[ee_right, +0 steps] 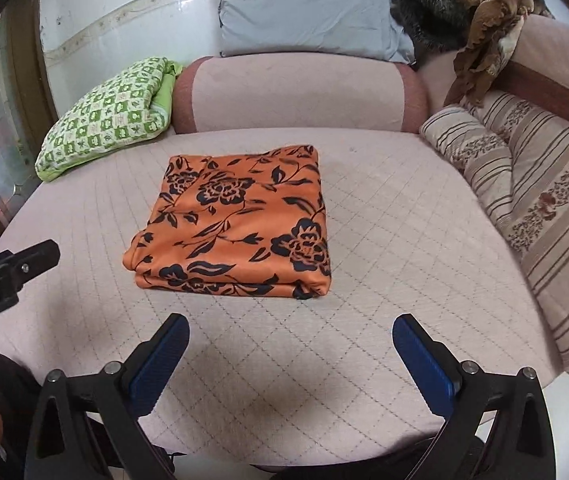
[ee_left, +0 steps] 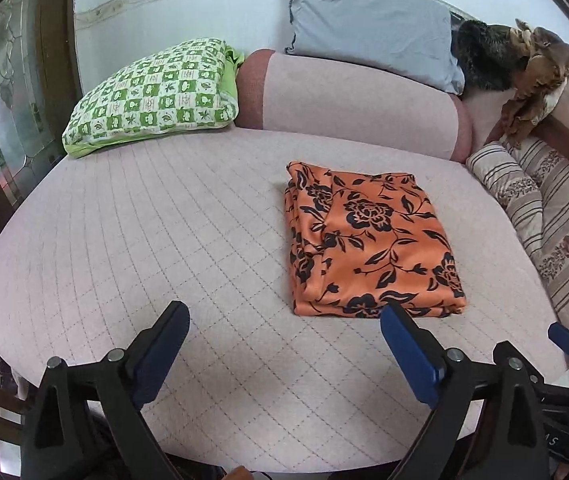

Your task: Fold small clothes

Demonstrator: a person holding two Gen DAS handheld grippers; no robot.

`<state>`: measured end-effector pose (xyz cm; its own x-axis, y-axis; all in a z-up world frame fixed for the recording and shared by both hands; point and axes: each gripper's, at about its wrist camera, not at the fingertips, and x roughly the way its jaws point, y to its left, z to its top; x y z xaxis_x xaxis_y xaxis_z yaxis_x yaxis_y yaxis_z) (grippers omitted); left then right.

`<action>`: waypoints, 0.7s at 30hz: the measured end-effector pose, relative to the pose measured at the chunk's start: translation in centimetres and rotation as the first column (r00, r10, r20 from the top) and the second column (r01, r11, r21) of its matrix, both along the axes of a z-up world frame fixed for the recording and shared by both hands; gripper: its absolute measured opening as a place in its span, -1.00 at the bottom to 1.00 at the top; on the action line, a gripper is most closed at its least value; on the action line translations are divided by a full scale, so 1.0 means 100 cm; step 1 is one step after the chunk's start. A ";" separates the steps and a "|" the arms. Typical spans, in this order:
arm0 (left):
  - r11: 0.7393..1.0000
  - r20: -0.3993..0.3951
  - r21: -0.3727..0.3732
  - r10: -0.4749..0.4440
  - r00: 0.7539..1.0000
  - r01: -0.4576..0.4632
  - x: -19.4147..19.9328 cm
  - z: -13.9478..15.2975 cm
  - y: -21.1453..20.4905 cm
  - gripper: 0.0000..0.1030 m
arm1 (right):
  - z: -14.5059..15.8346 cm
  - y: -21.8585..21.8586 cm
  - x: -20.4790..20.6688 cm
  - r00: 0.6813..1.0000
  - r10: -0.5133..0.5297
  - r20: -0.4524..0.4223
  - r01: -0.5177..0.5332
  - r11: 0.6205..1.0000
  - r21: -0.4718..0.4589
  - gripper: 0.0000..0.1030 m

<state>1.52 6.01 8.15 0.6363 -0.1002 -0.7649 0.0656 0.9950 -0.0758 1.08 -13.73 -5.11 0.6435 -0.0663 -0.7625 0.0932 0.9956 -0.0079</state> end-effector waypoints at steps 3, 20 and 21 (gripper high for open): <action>1.000 0.017 0.018 0.000 1.000 0.000 -0.003 0.006 -0.003 0.87 | 0.006 0.001 -0.001 1.000 -0.003 0.001 0.003 1.000 -0.006 0.99; 0.998 0.032 0.061 0.002 0.999 -0.004 -0.001 0.009 -0.008 0.88 | 0.008 0.015 0.011 0.999 0.032 -0.035 -0.033 0.998 -0.053 0.99; 0.998 0.031 0.060 0.001 1.000 -0.003 0.000 0.009 -0.008 0.88 | 0.009 0.015 0.012 0.999 0.032 -0.033 -0.034 0.998 -0.053 0.99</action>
